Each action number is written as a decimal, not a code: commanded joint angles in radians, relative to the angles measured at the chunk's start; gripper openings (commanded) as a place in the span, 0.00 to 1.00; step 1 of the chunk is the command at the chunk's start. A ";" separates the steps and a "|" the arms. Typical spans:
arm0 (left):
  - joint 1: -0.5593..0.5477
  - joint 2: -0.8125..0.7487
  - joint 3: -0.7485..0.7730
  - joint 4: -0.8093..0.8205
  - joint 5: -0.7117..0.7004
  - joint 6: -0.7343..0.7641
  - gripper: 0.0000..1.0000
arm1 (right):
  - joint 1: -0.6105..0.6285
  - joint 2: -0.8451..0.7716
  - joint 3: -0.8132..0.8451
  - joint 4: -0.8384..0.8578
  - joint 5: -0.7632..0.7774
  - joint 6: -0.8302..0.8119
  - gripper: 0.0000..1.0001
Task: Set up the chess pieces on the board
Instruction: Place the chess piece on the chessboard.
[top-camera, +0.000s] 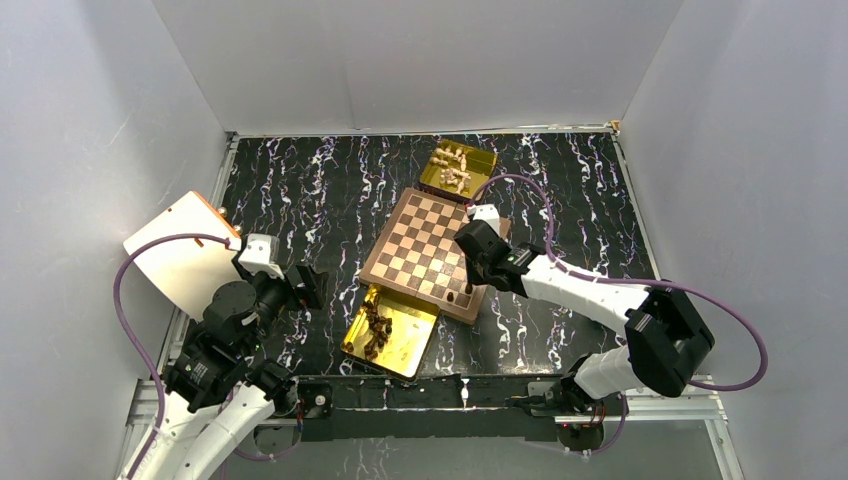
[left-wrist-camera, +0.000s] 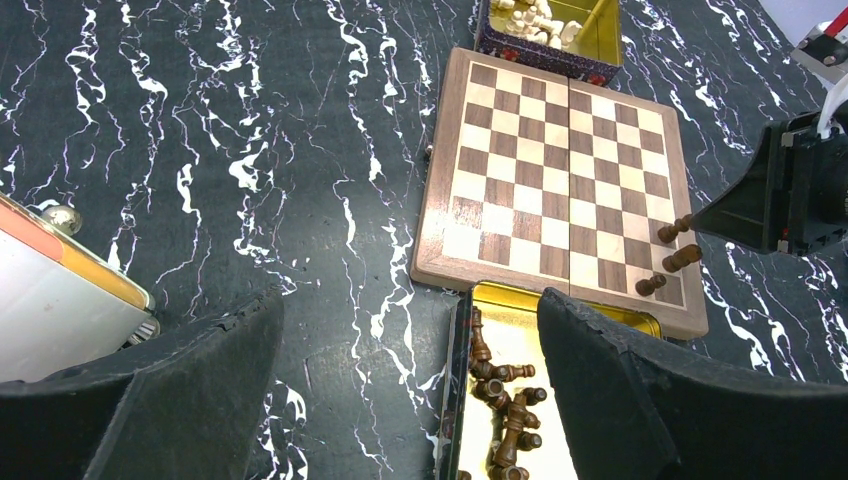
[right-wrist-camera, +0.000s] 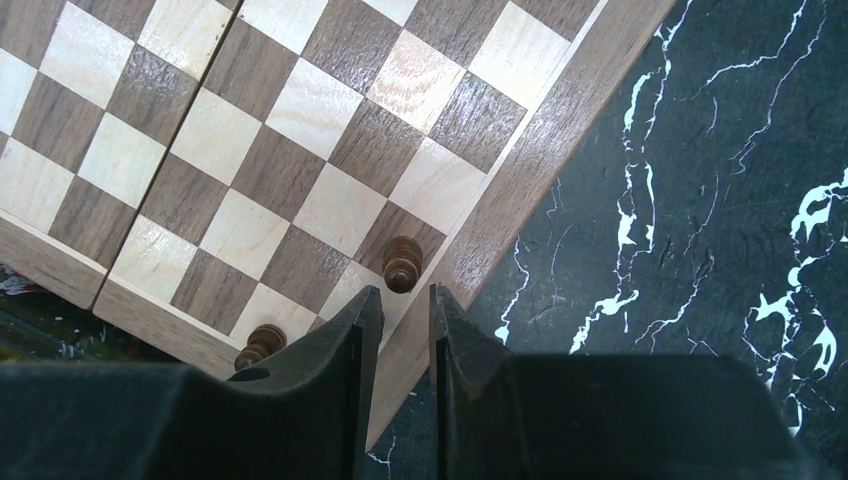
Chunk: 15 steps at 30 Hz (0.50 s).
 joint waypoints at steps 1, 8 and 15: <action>0.006 0.014 -0.004 0.016 0.006 0.002 0.94 | -0.002 -0.032 0.083 -0.044 0.010 0.010 0.35; 0.006 0.053 0.010 0.017 0.019 -0.009 0.94 | -0.003 -0.036 0.189 -0.133 -0.051 -0.019 0.38; 0.006 0.114 0.058 0.021 0.030 -0.035 0.94 | 0.035 -0.072 0.242 -0.111 -0.212 0.014 0.36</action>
